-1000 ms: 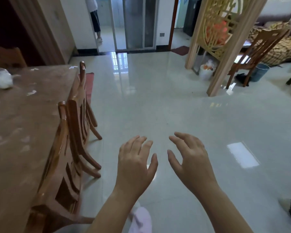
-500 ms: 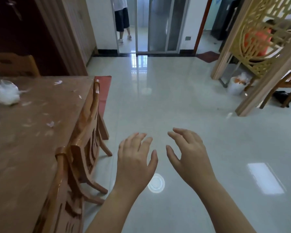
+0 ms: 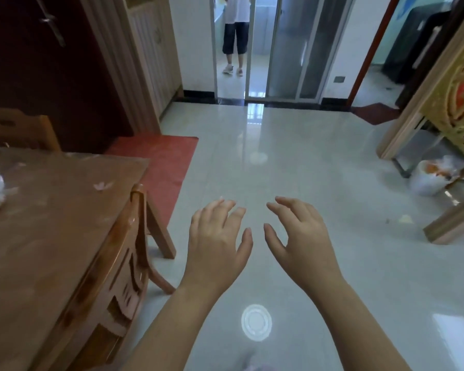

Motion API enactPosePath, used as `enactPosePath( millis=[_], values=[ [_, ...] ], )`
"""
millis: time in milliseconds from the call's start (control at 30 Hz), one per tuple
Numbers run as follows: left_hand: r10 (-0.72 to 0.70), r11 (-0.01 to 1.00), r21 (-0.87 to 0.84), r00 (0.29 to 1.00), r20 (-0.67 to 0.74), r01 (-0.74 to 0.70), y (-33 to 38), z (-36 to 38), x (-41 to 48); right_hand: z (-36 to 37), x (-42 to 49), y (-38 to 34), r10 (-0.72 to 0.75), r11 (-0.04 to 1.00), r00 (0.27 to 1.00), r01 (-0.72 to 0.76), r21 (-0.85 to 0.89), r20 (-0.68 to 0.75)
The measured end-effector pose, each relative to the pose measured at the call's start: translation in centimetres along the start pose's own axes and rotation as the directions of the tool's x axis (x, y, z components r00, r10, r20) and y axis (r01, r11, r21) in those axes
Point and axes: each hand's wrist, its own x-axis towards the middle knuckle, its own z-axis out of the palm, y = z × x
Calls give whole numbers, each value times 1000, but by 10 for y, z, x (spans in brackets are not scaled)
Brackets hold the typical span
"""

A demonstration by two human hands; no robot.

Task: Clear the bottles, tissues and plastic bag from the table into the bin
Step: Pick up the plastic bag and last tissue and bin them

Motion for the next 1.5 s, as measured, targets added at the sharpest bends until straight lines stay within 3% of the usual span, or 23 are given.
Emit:
enactPosePath(
  millis=[467, 900, 1500],
  values=[
    [-171, 983, 60, 984, -54, 175, -113, 89, 180, 125, 218, 62, -144, 987, 984, 136, 81, 101],
    [-321, 937, 88, 933, -163, 338, -274, 131, 347, 271, 432, 41, -286, 950, 944, 257, 179, 166],
    [-428, 803, 251, 816, -389, 541, -462, 185, 540, 462, 695, 21, -535, 804, 810, 401, 439, 239]
  ],
)
